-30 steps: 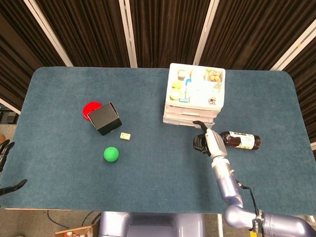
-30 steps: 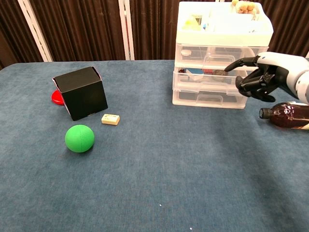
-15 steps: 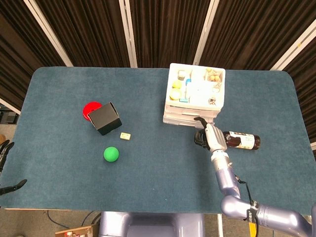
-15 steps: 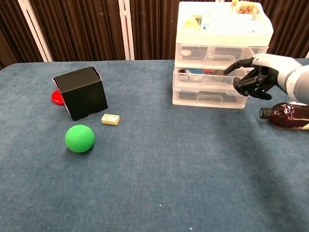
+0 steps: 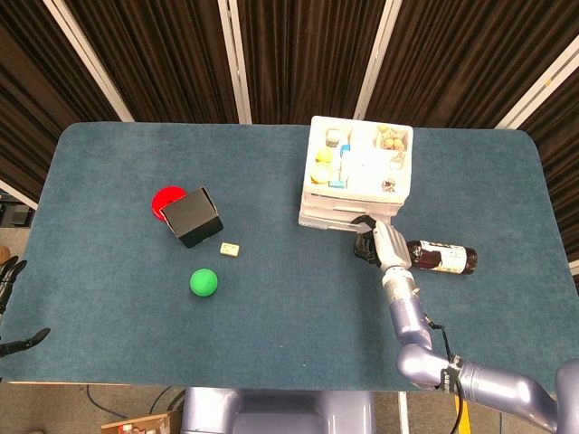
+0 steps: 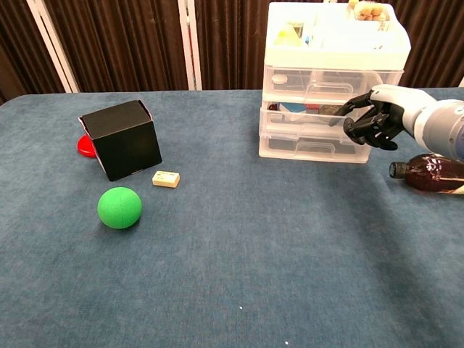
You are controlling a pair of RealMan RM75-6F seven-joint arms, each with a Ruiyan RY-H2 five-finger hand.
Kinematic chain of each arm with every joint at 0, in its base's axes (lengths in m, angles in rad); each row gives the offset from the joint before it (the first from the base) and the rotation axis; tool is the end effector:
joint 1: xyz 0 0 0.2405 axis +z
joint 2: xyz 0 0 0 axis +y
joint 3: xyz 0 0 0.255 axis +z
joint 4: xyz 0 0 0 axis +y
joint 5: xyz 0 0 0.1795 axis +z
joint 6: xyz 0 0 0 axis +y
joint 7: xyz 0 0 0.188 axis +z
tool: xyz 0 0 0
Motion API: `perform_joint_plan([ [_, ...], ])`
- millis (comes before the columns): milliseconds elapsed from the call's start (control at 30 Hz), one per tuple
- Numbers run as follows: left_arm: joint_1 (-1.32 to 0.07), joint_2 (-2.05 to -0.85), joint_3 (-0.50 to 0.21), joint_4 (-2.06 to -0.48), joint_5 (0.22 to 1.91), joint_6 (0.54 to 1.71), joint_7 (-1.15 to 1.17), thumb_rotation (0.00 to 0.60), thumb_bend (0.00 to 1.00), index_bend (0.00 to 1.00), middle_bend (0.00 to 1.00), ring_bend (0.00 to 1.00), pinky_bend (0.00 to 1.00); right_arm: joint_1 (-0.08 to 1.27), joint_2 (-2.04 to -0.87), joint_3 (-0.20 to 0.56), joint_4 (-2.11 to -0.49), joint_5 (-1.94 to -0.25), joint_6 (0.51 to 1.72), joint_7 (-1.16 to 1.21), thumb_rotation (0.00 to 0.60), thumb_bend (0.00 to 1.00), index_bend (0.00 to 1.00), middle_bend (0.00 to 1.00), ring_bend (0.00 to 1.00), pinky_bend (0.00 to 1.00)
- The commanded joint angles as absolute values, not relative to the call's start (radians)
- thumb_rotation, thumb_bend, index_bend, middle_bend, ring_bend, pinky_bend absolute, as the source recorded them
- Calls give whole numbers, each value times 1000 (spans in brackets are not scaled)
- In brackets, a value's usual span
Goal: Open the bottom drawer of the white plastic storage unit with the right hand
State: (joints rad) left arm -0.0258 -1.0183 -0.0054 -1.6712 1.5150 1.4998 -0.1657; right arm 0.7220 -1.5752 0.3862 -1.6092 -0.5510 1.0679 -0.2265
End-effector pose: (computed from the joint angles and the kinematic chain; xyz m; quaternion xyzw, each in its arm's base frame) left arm -0.3052 0.1962 0.2063 -0.5644 -0.4461 -0.4015 0.5668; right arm -0.1668 -0.3915 0.0163 0.4840 -0.6460 0.4166 0.4182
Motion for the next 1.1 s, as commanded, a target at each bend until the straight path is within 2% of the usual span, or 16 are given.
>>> perform_joint_plan([
  [33, -26, -1018, -5, -1671, 1515, 1499, -165, 600, 98, 0, 0, 0, 17, 719, -1575, 384, -1612, -554, 1069, -224, 600, 719, 402, 805, 814, 882],
  [967, -20, -1023, -1, -1669, 1532, 1517, -150, 600, 99, 0, 0, 0, 17, 609, -1513, 301, -1800, -695, 1144, -175, 600, 720, 403, 805, 813, 882],
  [1033, -20, -1023, -1, -1669, 1533, 1518, -150, 600, 99, 0, 0, 0, 17, 603, -1510, 296, -1810, -700, 1149, -173, 600, 720, 392, 805, 812, 882],
  [1100, -19, -1024, -1, -1669, 1534, 1520, -147, 600, 99, 0, 0, 0, 17, 598, -1506, 293, -1819, -707, 1151, -172, 600, 717, 320, 802, 807, 883],
])
